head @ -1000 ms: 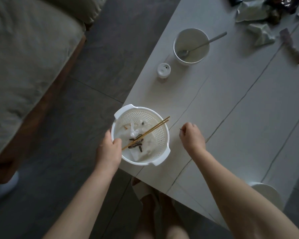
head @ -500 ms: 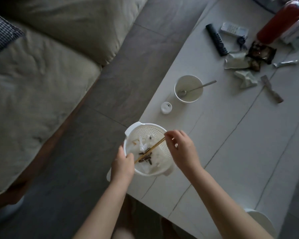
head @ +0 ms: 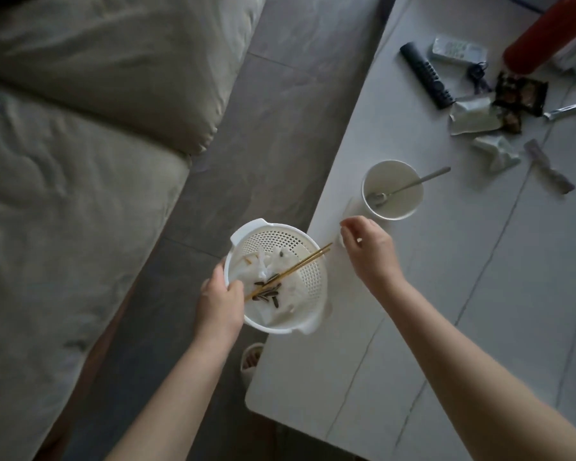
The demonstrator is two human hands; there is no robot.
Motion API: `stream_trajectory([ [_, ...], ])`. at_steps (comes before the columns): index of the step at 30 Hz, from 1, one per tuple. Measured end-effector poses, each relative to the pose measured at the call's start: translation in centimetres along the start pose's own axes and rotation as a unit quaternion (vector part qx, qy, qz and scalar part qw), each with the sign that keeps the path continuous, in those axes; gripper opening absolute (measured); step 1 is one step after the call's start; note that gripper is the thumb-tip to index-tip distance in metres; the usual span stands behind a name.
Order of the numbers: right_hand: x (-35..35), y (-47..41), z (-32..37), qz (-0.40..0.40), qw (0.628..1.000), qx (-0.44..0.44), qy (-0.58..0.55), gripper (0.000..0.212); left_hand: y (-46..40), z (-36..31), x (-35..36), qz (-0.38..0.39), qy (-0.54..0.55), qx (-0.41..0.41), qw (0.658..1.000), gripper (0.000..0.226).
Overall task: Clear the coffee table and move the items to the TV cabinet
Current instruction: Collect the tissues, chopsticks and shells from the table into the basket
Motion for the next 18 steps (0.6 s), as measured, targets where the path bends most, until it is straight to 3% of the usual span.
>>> stream_trajectory([
  [4,1.2,-3.8,0.2,-0.008,0.999,0.050,0.016,0.023,-4.4,-1.6,-1.5,-0.001,-0.019,0.027,0.999,0.050],
  [7,2.6,-6.7,-0.4,0.034,0.991,0.096,0.082,0.030,-7.1,-2.5,-1.9,-0.011,-0.015,0.048,0.999,0.053],
  [11,5.2,-8.8,-1.4,0.127,0.959,0.160,0.196,0.021,-9.9,-2.8,-1.3,-0.032,-0.025,0.064,0.997,0.055],
  [14,6.4,-9.5,-2.3,0.183,0.928,0.207,0.248,0.026,-11.7,-2.8,-0.4,-0.048,-0.022,0.060,0.997,0.055],
  [18,7.7,-10.3,-2.8,0.193,0.914,0.207,0.290,0.035,-13.7,-3.1,0.9,-0.044,-0.023,0.063,0.997,0.054],
])
Point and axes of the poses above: each hand's wrist, its own y-axis away from the middle knuckle, its own x-axis out of the palm, z = x × y, the point moved 6 cm from there along -y, towards the middle knuckle, and after that the axes turned 8 degrees about y, right-handed, at the moved point
